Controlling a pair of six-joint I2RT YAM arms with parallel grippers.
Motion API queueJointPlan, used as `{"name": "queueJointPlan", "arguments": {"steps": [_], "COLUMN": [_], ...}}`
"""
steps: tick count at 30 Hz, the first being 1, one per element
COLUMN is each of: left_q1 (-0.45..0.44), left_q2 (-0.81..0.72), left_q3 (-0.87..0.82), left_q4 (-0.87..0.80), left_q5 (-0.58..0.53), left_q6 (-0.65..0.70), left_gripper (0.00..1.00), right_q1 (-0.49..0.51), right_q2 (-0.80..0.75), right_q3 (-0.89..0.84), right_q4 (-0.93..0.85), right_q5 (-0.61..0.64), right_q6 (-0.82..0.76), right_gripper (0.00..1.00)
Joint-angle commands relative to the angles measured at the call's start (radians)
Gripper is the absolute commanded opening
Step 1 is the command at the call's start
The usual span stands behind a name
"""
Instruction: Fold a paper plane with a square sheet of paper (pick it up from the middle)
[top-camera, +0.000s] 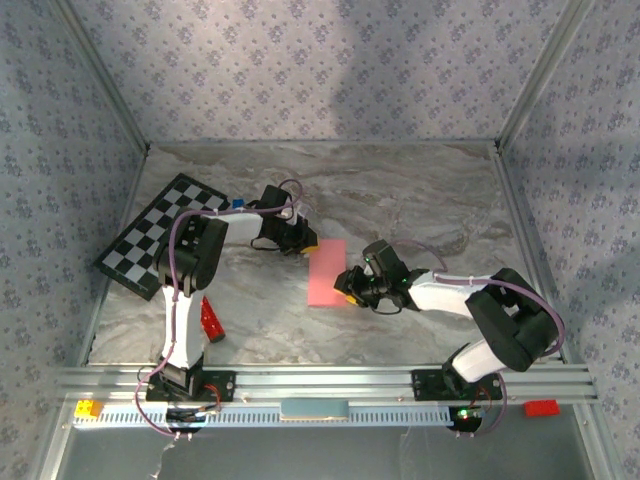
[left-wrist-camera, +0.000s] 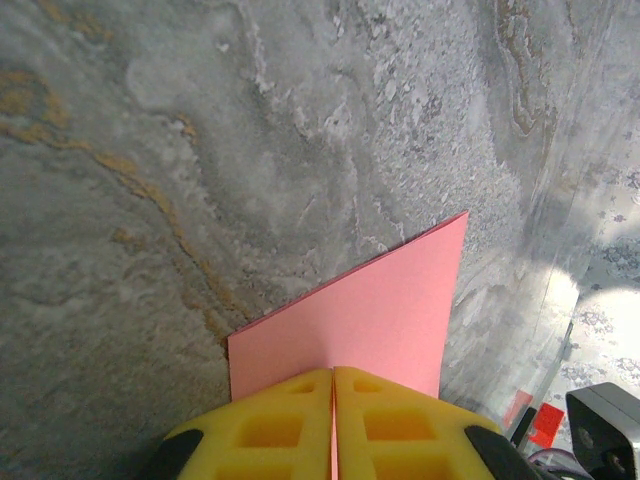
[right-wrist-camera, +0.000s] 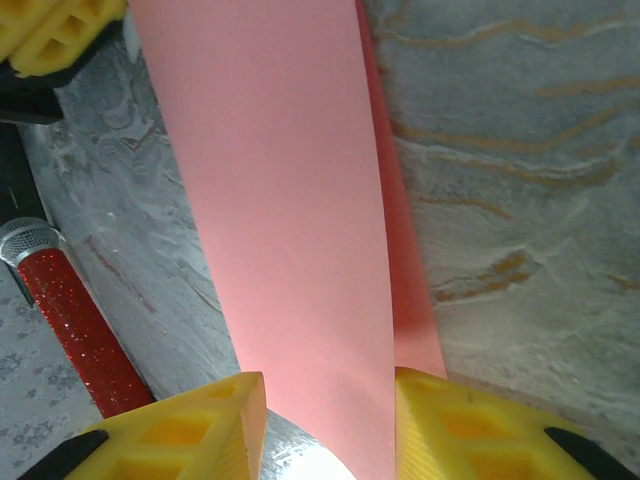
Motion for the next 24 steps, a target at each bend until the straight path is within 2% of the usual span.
{"name": "queueJointPlan", "arguments": {"steps": [1, 10, 24], "left_q1": [-0.021, -0.023, -0.026], "left_q2": [0.048, 0.053, 0.064], "left_q3": [-0.022, -0.01, 0.033], "left_q4": [-0.075, -0.081, -0.127], "left_q5": [-0.023, -0.004, 0.011], "left_q6": [0.006, 0.017, 0.055], "left_gripper": [0.09, 0.1, 0.1], "right_q1": [-0.005, -0.038, -0.114], "right_q2": [0.023, 0.072, 0.188], "right_q3": [0.004, 0.036, 0.111], "right_q4": [0.056, 0.106, 0.152], "right_q5": [0.002, -0.025, -0.136], "right_q6": [-0.009, -0.053, -0.117], "right_gripper": [0.38, 0.37, 0.33]}}
